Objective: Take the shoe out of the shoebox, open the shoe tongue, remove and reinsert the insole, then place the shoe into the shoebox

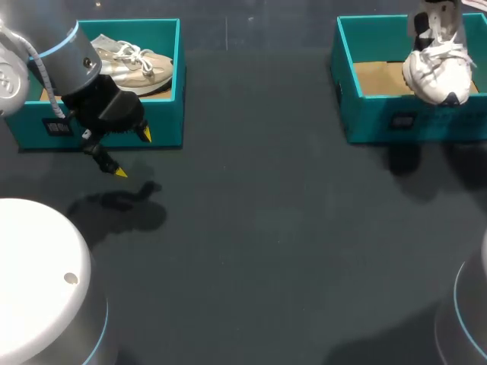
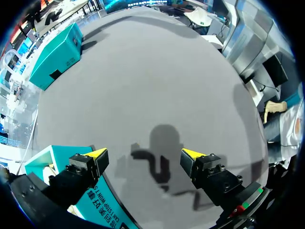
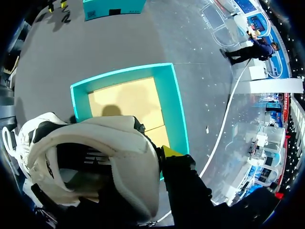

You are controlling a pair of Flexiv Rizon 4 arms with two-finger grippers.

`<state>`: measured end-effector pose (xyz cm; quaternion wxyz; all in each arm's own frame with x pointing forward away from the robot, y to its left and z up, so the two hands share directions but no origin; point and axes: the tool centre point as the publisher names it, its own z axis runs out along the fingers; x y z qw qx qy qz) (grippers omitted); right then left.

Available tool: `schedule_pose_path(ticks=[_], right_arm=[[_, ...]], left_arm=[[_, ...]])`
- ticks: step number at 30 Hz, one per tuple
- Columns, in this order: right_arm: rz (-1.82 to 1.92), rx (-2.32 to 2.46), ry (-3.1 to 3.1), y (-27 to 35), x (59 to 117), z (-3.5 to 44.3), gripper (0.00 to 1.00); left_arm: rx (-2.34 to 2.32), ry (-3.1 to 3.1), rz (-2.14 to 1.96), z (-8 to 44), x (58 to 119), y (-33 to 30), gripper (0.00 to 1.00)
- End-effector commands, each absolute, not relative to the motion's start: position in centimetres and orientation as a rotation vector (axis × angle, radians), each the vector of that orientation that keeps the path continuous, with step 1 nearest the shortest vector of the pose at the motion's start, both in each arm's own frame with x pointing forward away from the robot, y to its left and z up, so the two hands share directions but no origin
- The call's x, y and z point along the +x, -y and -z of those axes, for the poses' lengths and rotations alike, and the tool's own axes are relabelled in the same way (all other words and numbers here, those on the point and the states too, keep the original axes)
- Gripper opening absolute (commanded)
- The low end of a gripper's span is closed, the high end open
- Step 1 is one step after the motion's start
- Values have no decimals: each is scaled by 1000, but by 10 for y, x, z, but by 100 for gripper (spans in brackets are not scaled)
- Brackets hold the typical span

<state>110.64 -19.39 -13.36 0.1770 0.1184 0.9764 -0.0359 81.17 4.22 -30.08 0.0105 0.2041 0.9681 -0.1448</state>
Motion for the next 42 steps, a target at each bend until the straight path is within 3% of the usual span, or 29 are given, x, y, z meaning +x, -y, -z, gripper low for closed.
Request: schedule_pose_path(ticks=[1,16,36,42], right_arm=[[96,456,-2746,220,1136,145,0],[90,459,-2746,221,1139,146,0],[62,472,-2746,285,1165,152,0],[76,820,-2659,308,1158,163,0]], left_arm=[[638,-3021,449,301,812,-42,100],[638,-3021,449,301,812,-42,100],[638,-3021,449,301,812,-42,100],[638,-3021,449,301,812,-42,100]])
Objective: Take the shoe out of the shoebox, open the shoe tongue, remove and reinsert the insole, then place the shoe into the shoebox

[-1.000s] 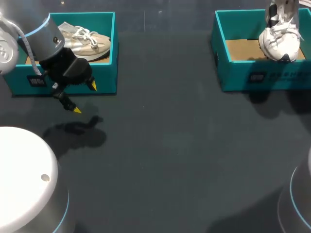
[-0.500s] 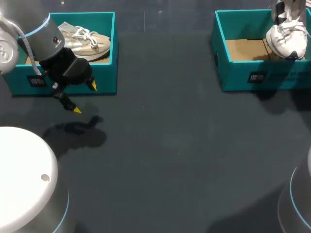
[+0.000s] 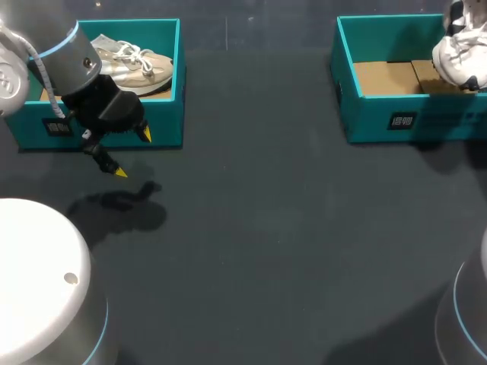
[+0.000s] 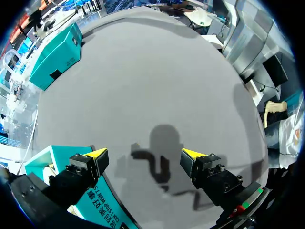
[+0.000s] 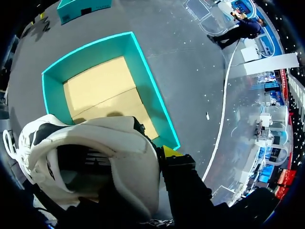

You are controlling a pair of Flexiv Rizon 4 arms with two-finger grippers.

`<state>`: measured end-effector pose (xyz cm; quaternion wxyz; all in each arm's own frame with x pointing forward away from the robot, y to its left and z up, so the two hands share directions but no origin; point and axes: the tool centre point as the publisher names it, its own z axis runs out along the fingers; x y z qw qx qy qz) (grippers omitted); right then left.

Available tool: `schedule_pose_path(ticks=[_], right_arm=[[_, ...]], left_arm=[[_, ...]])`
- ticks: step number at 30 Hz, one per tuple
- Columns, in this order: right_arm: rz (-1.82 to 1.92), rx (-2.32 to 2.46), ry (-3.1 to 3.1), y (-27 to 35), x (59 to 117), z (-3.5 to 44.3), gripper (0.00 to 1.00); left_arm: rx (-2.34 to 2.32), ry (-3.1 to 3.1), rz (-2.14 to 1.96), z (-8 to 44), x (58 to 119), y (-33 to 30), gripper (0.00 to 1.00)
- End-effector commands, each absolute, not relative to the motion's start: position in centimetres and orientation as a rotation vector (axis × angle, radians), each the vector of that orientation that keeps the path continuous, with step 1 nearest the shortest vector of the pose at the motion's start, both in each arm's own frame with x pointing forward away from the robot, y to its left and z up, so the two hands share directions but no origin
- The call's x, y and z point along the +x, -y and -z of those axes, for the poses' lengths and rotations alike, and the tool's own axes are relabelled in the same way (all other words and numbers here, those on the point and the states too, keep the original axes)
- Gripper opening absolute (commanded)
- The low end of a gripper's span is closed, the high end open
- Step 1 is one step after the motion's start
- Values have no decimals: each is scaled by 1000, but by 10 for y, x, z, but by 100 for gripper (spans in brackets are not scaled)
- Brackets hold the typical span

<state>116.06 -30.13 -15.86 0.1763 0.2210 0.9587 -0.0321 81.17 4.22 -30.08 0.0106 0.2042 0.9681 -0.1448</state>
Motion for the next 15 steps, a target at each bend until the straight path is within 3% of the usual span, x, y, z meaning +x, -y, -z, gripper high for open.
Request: schedule_pose_path(ticks=[1,15], right_arm=[[87,885,-2636,311,1155,165,0],[191,1416,-2264,335,1105,167,0]], left_arm=[[638,-3021,449,301,812,-42,100],[638,-3021,449,301,812,-42,100]])
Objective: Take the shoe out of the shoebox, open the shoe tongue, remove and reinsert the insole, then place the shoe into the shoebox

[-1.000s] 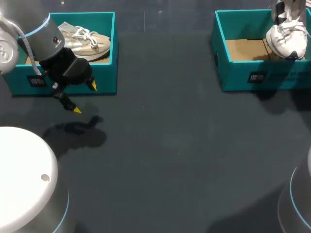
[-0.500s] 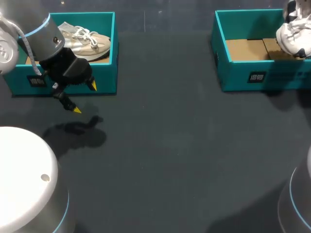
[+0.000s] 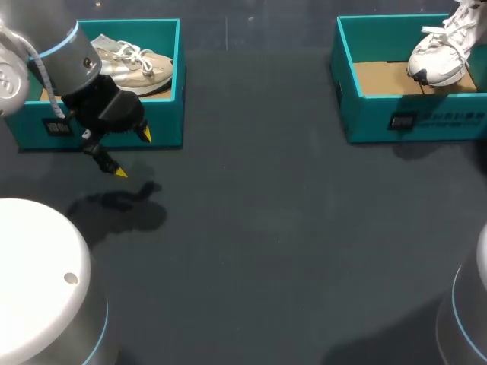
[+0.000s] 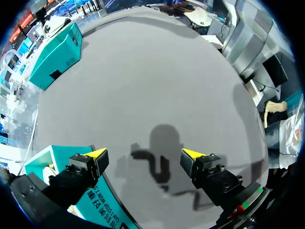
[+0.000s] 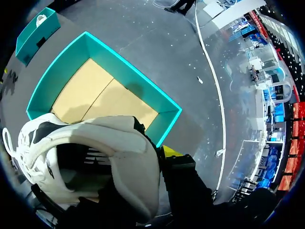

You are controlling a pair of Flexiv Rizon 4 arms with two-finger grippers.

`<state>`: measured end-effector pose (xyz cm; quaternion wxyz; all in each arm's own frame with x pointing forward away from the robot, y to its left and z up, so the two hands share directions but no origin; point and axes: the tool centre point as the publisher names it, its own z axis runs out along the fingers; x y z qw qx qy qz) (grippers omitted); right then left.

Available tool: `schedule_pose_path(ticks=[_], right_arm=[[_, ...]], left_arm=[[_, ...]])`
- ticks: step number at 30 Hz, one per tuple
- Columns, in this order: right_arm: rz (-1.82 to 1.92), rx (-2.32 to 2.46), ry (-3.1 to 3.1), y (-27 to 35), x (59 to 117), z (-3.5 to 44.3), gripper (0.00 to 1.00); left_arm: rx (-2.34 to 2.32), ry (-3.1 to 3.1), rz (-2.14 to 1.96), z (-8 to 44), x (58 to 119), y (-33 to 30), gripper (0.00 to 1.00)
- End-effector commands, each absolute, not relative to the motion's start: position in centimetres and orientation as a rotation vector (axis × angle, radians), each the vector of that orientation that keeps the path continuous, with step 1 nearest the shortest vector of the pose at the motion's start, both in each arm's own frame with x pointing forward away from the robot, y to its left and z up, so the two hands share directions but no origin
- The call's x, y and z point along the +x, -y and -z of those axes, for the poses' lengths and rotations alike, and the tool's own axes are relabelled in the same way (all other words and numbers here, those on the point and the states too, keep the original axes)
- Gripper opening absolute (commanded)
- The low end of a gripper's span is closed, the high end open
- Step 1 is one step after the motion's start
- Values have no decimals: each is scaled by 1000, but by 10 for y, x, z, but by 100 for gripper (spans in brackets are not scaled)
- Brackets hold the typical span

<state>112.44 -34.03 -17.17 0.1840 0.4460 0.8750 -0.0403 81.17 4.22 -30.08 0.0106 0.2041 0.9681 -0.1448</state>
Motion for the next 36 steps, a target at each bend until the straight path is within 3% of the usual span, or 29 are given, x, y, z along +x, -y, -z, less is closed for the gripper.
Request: schedule_pose_path(ticks=[1,36], right_arm=[[191,1416,-2264,335,1105,167,0],[57,1831,-1949,365,1076,174,0]], left_arm=[[638,-3021,449,301,812,-42,100],[638,-3021,449,301,812,-42,100]])
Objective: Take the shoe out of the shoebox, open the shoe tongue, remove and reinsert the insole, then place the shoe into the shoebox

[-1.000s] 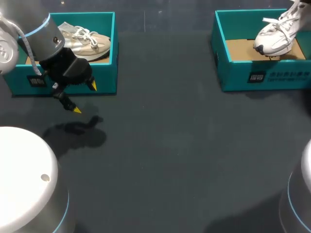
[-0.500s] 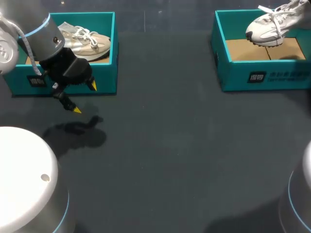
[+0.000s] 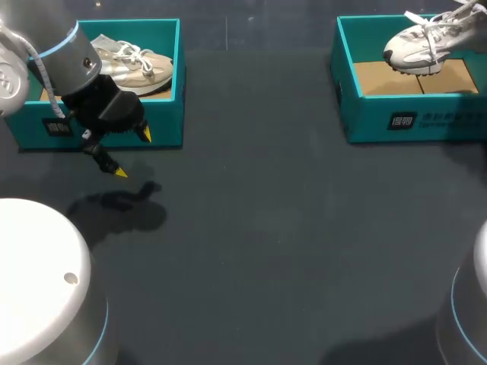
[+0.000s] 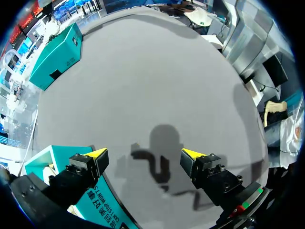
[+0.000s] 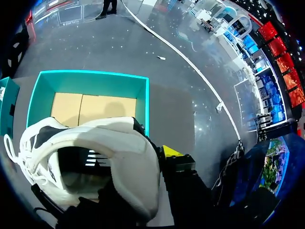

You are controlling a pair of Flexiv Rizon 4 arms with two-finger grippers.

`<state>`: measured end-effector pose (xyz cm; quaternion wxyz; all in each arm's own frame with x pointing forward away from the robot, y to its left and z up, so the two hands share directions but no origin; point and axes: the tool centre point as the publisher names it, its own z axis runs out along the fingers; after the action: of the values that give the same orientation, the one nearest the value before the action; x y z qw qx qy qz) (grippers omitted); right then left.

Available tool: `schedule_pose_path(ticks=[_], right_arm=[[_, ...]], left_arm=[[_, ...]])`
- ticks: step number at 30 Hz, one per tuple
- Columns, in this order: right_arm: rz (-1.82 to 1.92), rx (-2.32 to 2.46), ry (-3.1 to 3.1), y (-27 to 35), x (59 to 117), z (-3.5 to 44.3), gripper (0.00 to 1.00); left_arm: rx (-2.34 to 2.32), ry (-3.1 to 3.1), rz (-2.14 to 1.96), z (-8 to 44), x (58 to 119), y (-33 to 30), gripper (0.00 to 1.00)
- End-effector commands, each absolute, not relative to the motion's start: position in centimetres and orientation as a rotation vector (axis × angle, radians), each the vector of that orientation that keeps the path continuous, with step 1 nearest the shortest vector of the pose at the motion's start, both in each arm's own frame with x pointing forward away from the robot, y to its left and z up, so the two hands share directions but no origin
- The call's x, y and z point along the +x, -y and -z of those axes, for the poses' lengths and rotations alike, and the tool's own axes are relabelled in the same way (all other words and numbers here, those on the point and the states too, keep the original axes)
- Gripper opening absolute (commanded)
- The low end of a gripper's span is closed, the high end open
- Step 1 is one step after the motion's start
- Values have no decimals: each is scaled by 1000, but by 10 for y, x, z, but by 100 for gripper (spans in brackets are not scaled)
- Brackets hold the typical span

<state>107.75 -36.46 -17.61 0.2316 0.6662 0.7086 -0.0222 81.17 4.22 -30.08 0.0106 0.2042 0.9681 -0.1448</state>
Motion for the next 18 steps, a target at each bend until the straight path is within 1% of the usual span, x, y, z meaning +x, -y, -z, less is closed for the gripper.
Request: schedule_pose_path(ticks=[1,9,18], right_arm=[[57,1831,-1949,365,1076,174,0],[45,1937,-1827,365,1068,191,0],[44,1972,-1787,364,1065,191,0]], left_arm=[[638,-3021,449,301,812,-42,100],[638,-3021,449,301,812,-42,100],[638,-3021,449,301,812,-42,100]])
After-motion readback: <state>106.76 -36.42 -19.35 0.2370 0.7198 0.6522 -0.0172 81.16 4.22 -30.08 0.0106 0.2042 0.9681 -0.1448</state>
